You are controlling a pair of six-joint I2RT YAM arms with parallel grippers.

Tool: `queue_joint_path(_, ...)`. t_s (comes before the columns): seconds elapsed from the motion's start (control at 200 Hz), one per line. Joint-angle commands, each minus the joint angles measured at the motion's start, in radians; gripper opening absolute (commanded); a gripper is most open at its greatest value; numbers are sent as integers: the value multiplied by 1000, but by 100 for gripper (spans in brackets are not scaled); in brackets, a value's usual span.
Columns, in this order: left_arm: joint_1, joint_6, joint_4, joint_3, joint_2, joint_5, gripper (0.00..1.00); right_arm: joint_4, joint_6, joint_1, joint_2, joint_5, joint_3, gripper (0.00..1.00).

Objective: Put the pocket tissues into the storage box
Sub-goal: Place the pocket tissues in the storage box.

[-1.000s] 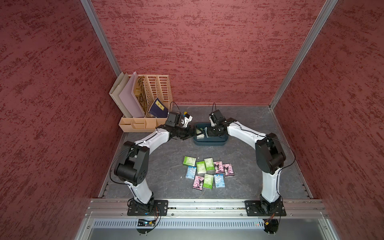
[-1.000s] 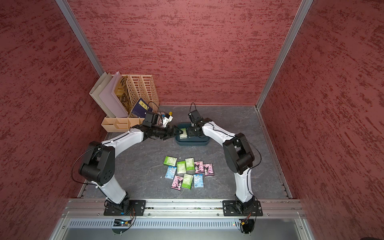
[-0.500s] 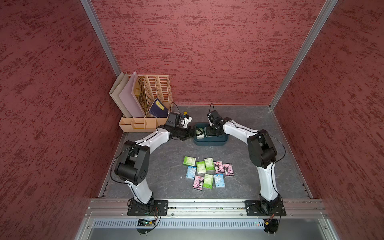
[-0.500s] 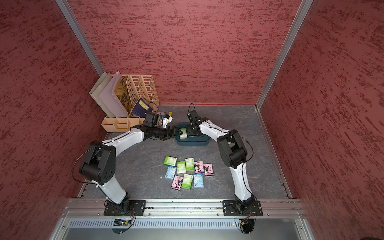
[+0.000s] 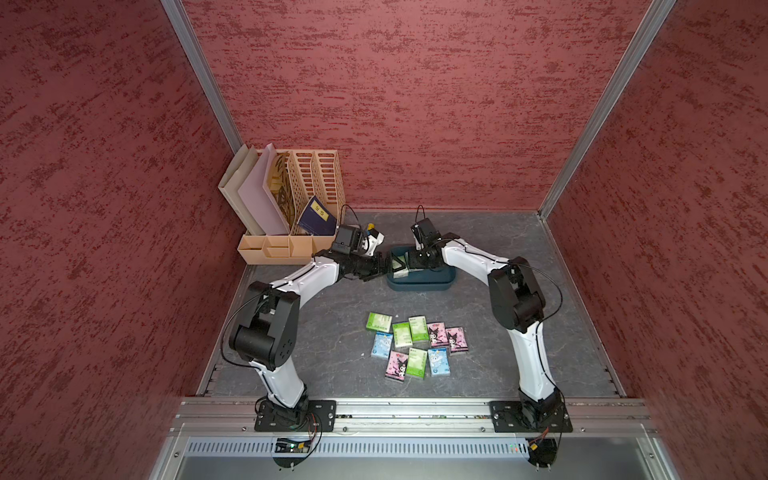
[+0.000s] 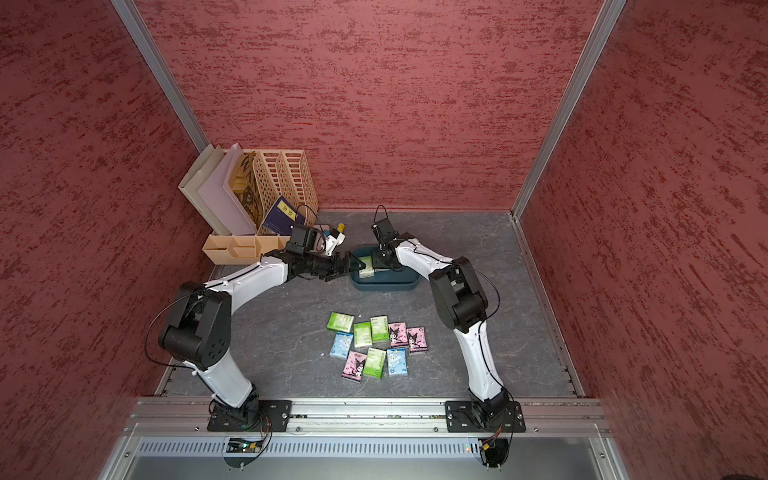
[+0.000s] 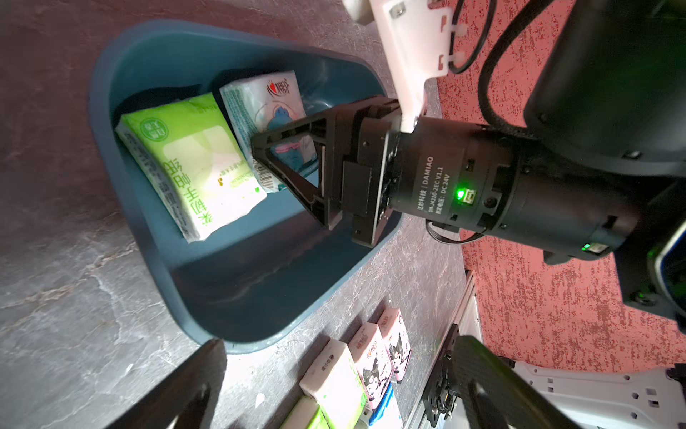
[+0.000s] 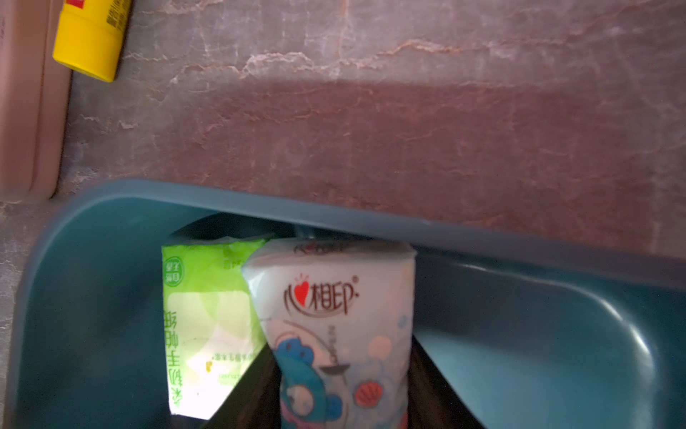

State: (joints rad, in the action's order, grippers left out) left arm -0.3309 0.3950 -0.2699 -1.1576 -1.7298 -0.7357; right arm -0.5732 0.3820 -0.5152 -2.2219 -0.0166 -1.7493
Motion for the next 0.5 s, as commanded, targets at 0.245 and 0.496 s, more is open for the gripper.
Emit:
queue_joint_path(0.245,9,-12,-2,-8,13,4,100,22,41,3,-6,-63,-20,59)
queue_joint_path(0.496,32,7,2,26,43,28,100,58,62,8,42,-92,18,62)
